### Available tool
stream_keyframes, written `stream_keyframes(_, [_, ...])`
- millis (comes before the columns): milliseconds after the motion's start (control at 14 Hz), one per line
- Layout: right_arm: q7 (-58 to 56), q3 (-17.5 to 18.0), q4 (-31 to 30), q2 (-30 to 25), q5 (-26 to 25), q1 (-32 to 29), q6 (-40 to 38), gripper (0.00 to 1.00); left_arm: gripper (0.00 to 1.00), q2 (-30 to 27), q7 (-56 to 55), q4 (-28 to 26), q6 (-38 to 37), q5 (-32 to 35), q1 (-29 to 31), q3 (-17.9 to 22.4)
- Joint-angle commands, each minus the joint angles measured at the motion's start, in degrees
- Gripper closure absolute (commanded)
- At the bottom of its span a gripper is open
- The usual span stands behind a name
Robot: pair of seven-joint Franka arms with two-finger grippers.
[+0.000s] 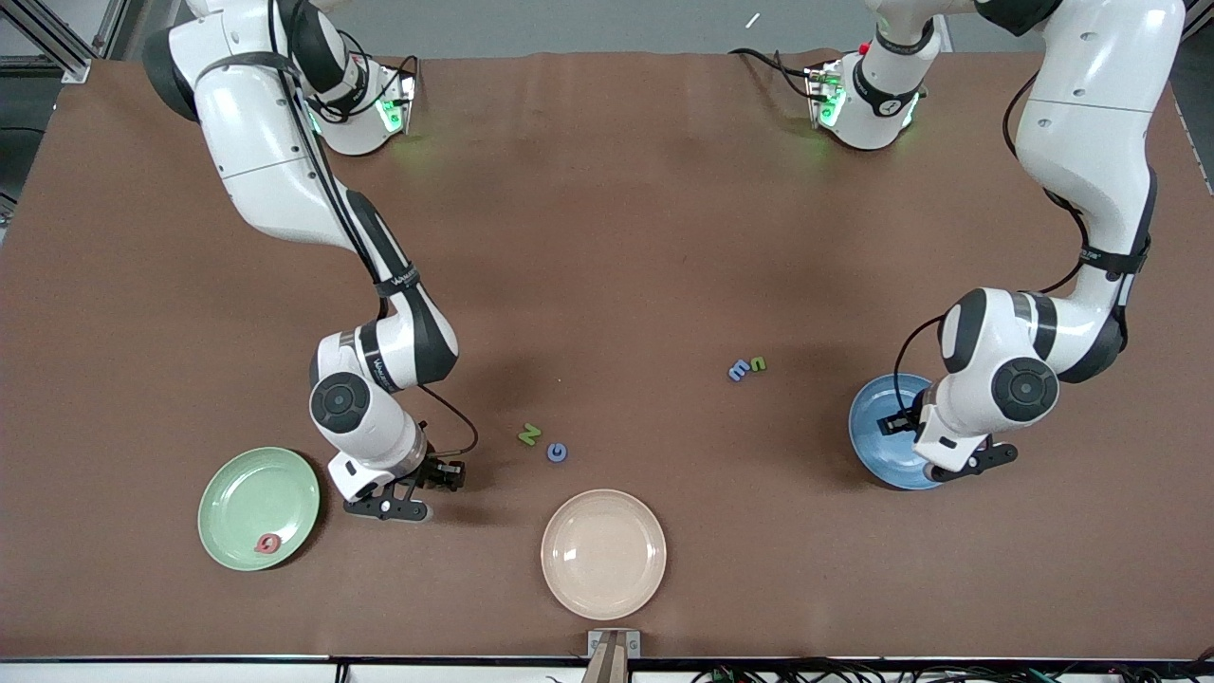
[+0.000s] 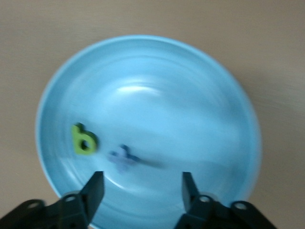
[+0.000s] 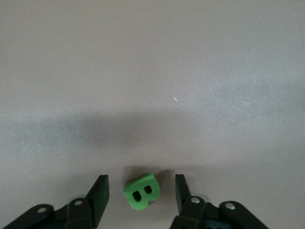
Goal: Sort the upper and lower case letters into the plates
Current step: 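Place the B on the green plate while the left gripper reaches the u and m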
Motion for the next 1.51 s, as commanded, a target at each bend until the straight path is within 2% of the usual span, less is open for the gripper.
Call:
stream_keyframes(0, [2.38,-0.22,-1.33,-0.65,0.41,0.7,-0.46,0.35,0.0,-3.11,-7.77,-1.6,-2.04,0.14,-0.98,-5.57])
stream_keyframes(72, [2.47,-0.23,-1.51,-0.56,0.41,0.7,-0.46,0.35,0.0,-2.85,-11.02,-1.69,-1.95,0.23,-1.59,-7.07])
stream_keyframes(215, [2.47,-0.23,-1.51,-0.3,0.33,0.79,-0.11,0.36,0.0,-2.76,-16.3,-3.61,-0.38,0.67,-4.75,-7.44])
stream_keyframes(430, [2.65,-0.23,-1.6,0.14,-0.03,0.79,0.42,0.39,0.0,-3.02,-19.48,-11.07,11.2,0.76,-6.95,-7.52])
stream_keyframes(645, [2.65,-0.23,-1.69,0.58,-0.11,1.23,1.21,0.43,0.02,-1.8,-22.74,-12.24,13.52,2.16,-9.33,-7.17])
stream_keyframes(788, [2.56,-0.31,-1.69,0.58,-0.11,1.23,1.12,0.54,0.03,-1.44,-23.71,-12.24,13.52,4.44,-9.42,-7.17])
stream_keyframes(932, [2.56,-0.31,-1.69,0.49,-0.11,1.23,1.03,0.72,0.05,-1.09,-23.71,-12.41,13.52,6.38,-8.9,-7.17])
stream_keyframes(1147, [2.39,-0.58,-1.51,-0.21,-0.11,0.88,0.6,0.93,0.08,-0.65,-24.32,-12.32,13.43,6.82,-9.07,-7.17])
stream_keyframes(1290, [1.69,-1.89,-0.81,-2.13,-0.2,0.01,-2.98,0.98,0.1,-1.18,-24.24,-11.89,12.9,7.0,-8.54,-7.17])
stream_keyframes(1433, [-3.2,-2.86,3.38,-2.67,-0.03,-1.83,-11.76,0.99,0.1,-1.09,-25.11,-10.4,12.82,6.91,-8.89,-7.17])
